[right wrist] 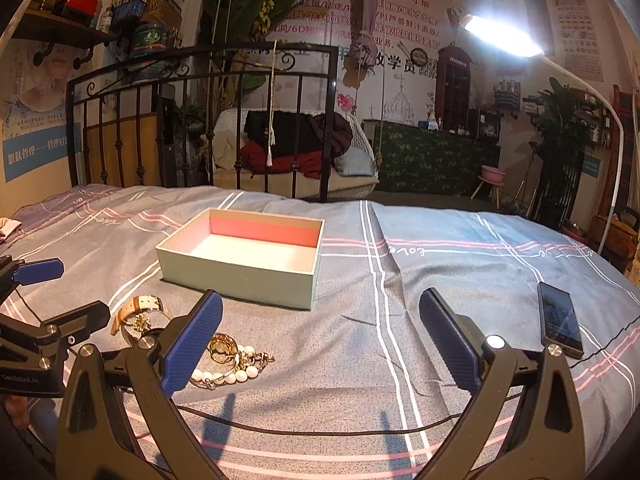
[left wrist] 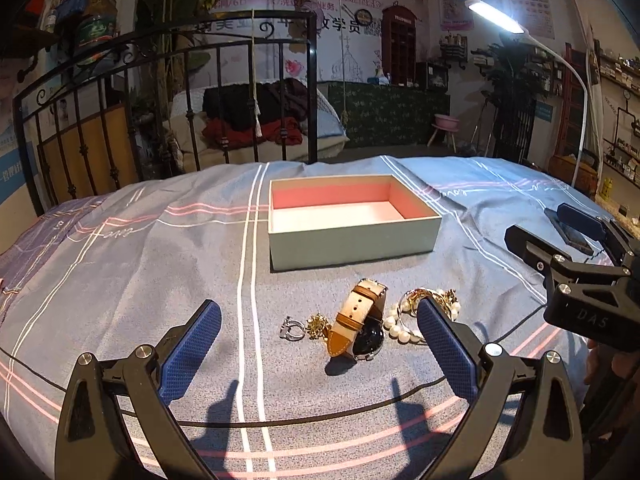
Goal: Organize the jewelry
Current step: 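Grasp the tan-strap watch by its strap with the left gripper, then carry the watch into the mint-green box and open the left gripper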
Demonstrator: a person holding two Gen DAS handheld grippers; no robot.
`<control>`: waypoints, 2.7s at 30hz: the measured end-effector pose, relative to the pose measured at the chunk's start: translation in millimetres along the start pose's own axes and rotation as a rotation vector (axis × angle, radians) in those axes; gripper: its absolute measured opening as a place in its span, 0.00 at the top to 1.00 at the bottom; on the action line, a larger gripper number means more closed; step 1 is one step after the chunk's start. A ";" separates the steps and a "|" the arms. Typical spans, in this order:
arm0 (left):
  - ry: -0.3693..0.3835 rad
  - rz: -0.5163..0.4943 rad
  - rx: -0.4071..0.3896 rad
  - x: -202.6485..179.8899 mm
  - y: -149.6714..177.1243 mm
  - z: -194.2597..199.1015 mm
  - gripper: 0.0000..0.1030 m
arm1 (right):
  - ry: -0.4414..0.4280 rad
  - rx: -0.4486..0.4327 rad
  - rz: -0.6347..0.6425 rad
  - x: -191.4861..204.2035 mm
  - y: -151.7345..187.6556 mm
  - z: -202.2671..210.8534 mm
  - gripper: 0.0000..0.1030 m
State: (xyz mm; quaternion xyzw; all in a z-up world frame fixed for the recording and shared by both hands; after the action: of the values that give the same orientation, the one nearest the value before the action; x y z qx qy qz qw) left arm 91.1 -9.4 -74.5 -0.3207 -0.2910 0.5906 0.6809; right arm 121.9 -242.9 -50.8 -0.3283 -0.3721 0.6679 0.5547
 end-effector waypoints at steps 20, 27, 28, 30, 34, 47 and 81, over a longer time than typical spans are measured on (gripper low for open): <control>0.108 -0.075 0.191 -10.5 1.9 -57.1 0.51 | -0.253 0.332 0.092 51.6 41.6 -70.0 0.59; 0.130 -0.086 0.198 -16.6 0.9 -61.7 0.71 | -0.274 0.353 0.122 62.7 47.8 -69.8 0.81; 0.137 -0.092 0.201 -18.5 0.8 -62.2 0.78 | -0.272 0.350 0.126 63.0 47.7 -69.0 0.81; 0.137 -0.105 0.201 -21.5 0.5 -62.7 0.82 | -0.271 0.349 0.118 62.2 47.6 -68.0 0.81; 0.142 -0.111 0.195 -22.6 0.1 -60.9 0.85 | -0.283 0.345 0.083 57.1 45.5 -66.5 0.80; 0.168 -0.018 0.150 -8.3 -21.3 -48.2 0.85 | -0.290 0.326 0.118 62.8 40.1 -64.9 0.81; 0.140 0.107 0.264 9.8 -136.6 -138.9 0.85 | -0.247 0.276 0.060 52.2 -87.8 -165.6 0.99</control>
State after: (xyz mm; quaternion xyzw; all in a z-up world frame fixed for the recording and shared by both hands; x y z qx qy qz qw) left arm 284.4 -25.8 -54.4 -0.2838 -0.1451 0.6354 0.7034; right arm 297.8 -160.1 -60.6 -0.1755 -0.3323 0.7640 0.5244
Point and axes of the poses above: each gripper's, at about its wrist camera, not at the fingertips, and z roughly against the way its jaws point, x to its left, y to its underside, the point moved 8 cm from there along -z, roughly the way its jaws point, and after that the axes turned 5 degrees about x, right-handed, at the moved point
